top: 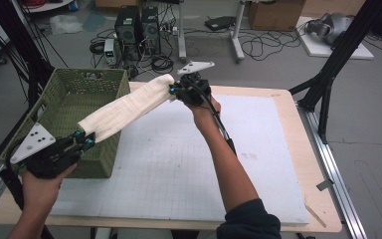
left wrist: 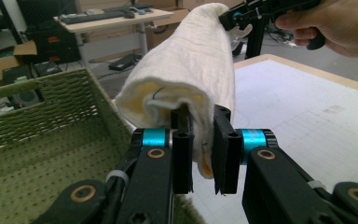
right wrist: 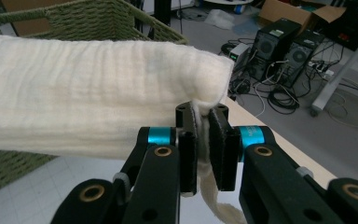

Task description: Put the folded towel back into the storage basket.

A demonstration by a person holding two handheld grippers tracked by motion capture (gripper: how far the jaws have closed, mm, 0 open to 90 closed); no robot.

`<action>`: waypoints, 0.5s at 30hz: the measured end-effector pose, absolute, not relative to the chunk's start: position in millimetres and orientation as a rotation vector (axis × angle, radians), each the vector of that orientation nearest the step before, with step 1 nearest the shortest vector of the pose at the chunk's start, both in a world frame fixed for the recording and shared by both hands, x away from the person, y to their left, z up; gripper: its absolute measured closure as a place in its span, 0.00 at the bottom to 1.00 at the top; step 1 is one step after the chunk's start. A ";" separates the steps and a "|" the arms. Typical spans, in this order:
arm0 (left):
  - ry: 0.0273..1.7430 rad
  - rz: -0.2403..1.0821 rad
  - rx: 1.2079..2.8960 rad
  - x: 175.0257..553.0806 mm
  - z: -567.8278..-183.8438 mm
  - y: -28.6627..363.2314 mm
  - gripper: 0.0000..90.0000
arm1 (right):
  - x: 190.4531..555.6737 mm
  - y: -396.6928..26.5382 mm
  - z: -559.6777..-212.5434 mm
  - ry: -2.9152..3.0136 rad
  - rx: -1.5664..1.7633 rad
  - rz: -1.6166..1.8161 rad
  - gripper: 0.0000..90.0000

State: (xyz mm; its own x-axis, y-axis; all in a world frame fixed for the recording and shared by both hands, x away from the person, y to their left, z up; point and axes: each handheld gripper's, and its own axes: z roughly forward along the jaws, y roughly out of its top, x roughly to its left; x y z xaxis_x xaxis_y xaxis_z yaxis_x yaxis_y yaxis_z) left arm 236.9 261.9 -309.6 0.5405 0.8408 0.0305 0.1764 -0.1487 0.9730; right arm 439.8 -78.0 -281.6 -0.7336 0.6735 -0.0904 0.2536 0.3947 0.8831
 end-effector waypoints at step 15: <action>0.953 0.824 1.605 215.9 -311.4 307.5 0.89 | 462.0 12.3 -265.4 2.276 0.654 1.296 0.92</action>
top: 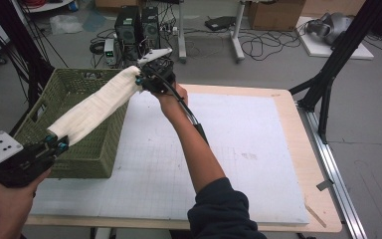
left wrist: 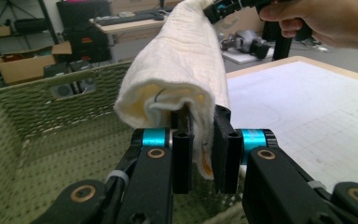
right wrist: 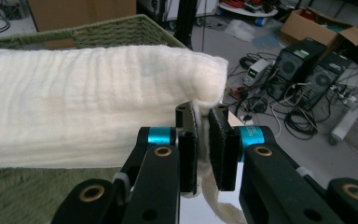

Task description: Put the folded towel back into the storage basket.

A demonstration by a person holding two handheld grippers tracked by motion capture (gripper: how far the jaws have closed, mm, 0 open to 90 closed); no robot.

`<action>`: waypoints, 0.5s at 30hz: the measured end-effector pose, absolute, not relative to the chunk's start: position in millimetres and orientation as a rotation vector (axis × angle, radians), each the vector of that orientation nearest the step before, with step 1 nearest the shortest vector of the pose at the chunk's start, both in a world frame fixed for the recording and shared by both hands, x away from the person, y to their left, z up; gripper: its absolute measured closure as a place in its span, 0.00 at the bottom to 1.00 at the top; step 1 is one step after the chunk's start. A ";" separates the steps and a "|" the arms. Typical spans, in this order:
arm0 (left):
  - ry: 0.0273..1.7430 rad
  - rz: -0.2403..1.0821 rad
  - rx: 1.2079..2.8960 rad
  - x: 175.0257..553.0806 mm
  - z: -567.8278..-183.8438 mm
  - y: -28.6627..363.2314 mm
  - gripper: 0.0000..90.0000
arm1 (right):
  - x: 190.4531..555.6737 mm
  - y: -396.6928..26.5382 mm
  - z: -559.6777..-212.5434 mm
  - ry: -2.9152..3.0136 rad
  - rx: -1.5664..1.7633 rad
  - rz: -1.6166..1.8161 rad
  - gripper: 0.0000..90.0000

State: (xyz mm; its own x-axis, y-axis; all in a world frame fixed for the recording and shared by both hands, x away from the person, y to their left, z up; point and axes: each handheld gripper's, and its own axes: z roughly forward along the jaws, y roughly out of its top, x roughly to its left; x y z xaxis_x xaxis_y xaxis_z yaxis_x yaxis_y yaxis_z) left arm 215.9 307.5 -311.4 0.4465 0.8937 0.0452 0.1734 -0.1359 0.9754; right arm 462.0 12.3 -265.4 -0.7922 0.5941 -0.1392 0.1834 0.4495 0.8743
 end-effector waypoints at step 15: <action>1.064 0.890 1.580 212.3 -323.4 346.9 0.89 | 482.4 95.9 -265.5 2.332 0.558 1.279 0.92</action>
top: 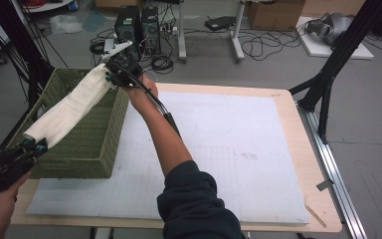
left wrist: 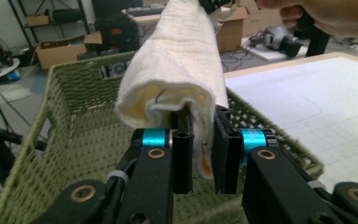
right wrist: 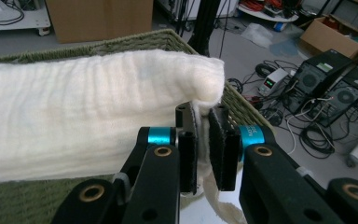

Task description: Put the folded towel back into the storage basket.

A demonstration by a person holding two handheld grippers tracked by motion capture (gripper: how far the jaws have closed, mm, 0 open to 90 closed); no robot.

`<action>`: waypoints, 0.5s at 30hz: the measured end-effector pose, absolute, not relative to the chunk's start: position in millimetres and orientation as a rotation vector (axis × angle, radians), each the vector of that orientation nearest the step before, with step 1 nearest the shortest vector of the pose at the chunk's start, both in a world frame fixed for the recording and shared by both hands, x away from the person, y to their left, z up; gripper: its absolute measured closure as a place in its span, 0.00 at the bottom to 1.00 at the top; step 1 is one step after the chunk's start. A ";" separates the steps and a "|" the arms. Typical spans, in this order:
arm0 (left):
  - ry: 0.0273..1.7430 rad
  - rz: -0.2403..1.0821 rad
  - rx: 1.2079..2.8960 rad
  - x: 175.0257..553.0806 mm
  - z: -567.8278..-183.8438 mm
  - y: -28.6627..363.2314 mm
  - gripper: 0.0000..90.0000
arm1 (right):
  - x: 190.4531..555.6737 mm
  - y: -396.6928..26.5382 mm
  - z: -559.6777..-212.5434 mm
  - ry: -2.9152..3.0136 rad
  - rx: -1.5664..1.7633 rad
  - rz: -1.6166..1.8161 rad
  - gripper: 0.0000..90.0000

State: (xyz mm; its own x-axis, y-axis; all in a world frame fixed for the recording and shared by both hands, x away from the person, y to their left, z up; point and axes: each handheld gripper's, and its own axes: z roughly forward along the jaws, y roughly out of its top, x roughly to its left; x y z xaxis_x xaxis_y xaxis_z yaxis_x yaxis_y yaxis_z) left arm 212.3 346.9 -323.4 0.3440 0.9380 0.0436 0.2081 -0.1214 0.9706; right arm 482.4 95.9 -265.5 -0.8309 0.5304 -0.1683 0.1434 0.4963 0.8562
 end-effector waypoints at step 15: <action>1.162 0.905 1.606 226.1 -336.0 369.1 0.88 | 499.5 130.4 -288.9 2.361 0.582 1.266 0.92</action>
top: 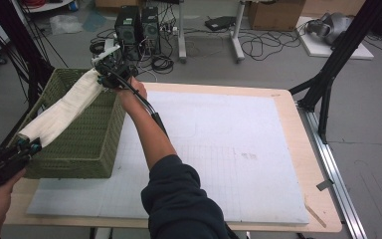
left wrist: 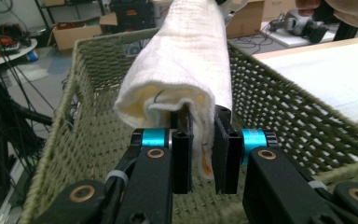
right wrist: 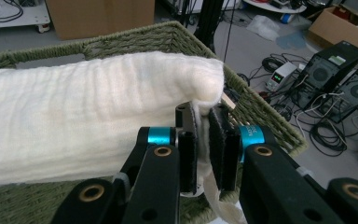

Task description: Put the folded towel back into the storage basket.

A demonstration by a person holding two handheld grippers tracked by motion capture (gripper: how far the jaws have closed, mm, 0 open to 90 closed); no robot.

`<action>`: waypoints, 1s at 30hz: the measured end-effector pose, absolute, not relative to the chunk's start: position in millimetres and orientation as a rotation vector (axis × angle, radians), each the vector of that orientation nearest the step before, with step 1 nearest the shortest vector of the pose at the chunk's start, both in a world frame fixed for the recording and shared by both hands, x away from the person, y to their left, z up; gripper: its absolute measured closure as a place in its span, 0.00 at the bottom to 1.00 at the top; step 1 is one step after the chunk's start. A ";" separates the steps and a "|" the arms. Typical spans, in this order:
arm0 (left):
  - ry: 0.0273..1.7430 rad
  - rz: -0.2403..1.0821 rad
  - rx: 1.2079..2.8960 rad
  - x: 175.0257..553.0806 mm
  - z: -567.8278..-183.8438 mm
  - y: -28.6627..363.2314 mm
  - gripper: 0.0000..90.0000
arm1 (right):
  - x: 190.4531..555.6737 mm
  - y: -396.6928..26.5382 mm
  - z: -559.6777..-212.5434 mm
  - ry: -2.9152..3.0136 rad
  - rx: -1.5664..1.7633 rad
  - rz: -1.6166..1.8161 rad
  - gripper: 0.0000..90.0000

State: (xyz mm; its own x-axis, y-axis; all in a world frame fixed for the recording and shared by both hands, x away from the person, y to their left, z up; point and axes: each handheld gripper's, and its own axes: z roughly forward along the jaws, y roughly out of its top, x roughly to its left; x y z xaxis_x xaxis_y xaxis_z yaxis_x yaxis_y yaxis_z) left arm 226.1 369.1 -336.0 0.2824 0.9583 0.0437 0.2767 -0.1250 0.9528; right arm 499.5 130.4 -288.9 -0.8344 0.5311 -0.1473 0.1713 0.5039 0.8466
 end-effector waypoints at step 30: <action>1.055 0.742 1.512 241.1 -318.1 320.9 0.22 | 473.5 2.5 -291.9 2.299 0.710 1.405 0.17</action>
State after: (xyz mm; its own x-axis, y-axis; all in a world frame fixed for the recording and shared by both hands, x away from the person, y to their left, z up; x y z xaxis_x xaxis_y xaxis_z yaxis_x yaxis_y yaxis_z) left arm 241.1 320.9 -318.1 0.4085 0.9086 -0.0868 0.2261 -0.0086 0.9741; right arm 473.5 2.5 -291.9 -0.8118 0.5827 -0.0385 0.2316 0.3819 0.8947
